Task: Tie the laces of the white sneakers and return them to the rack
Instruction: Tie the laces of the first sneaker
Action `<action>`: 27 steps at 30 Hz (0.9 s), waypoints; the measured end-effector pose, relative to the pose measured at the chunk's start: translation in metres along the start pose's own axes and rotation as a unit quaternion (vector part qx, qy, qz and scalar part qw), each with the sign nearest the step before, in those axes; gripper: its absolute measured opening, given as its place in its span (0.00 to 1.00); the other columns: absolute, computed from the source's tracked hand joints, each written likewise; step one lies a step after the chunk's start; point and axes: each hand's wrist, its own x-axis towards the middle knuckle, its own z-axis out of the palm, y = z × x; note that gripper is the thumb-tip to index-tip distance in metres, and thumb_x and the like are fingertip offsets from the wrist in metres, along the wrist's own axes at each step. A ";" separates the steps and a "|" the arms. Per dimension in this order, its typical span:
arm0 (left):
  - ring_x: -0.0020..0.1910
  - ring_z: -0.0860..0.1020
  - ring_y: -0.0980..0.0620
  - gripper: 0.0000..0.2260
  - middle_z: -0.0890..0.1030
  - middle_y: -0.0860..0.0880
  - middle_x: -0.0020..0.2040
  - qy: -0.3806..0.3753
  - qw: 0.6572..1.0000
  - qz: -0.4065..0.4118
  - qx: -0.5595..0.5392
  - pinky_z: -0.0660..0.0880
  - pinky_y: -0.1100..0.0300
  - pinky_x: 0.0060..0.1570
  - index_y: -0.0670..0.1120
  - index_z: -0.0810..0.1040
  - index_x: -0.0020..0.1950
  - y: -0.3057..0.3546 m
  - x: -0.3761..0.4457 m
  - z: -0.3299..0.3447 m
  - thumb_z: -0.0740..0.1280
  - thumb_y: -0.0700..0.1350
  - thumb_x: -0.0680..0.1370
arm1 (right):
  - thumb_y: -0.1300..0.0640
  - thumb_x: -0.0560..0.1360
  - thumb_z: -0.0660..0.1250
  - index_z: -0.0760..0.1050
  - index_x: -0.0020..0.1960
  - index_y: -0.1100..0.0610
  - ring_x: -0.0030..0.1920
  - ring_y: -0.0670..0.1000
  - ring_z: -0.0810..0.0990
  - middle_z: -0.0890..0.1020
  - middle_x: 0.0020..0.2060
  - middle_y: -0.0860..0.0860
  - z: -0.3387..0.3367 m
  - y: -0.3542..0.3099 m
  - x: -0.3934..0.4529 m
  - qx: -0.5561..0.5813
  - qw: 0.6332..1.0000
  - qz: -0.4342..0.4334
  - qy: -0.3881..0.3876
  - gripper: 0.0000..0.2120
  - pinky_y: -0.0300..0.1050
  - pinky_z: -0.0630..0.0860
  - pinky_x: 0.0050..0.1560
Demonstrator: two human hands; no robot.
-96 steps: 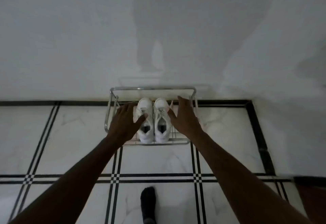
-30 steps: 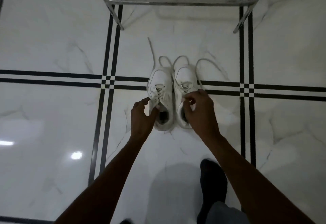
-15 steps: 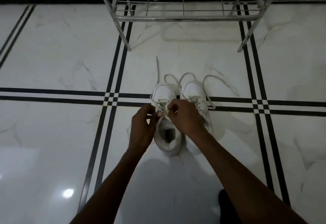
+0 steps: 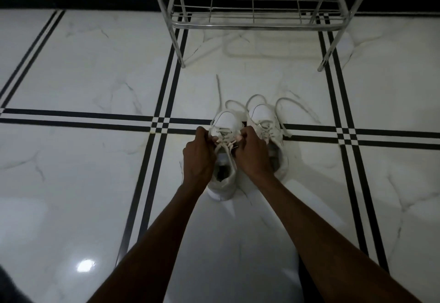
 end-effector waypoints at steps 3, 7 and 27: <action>0.34 0.75 0.50 0.02 0.81 0.47 0.39 0.005 1.000 -0.005 -0.022 0.64 0.63 0.31 0.40 0.73 0.52 -0.006 -0.002 -0.002 0.63 0.38 0.81 | 0.60 0.79 0.59 0.72 0.57 0.57 0.51 0.60 0.80 0.82 0.49 0.58 -0.002 -0.002 -0.002 0.022 0.999 0.021 -0.022 0.08 0.58 0.78 0.50; 0.44 0.83 0.48 0.03 0.86 0.49 0.44 -0.051 0.987 -0.061 -0.142 0.81 0.46 0.48 0.44 0.79 0.51 -0.013 -0.001 -0.014 0.68 0.43 0.80 | 0.52 0.77 0.61 0.72 0.50 0.47 0.52 0.57 0.82 0.83 0.50 0.54 -0.006 0.001 0.003 0.133 0.981 0.071 -0.126 0.03 0.63 0.80 0.54; 0.47 0.85 0.49 0.14 0.87 0.44 0.47 -0.125 0.954 0.050 -0.268 0.80 0.60 0.46 0.40 0.84 0.53 0.015 0.031 -0.052 0.64 0.49 0.84 | 0.49 0.77 0.69 0.84 0.50 0.56 0.38 0.46 0.82 0.87 0.42 0.51 -0.032 -0.036 0.018 0.116 0.938 -0.102 -0.309 0.11 0.42 0.78 0.43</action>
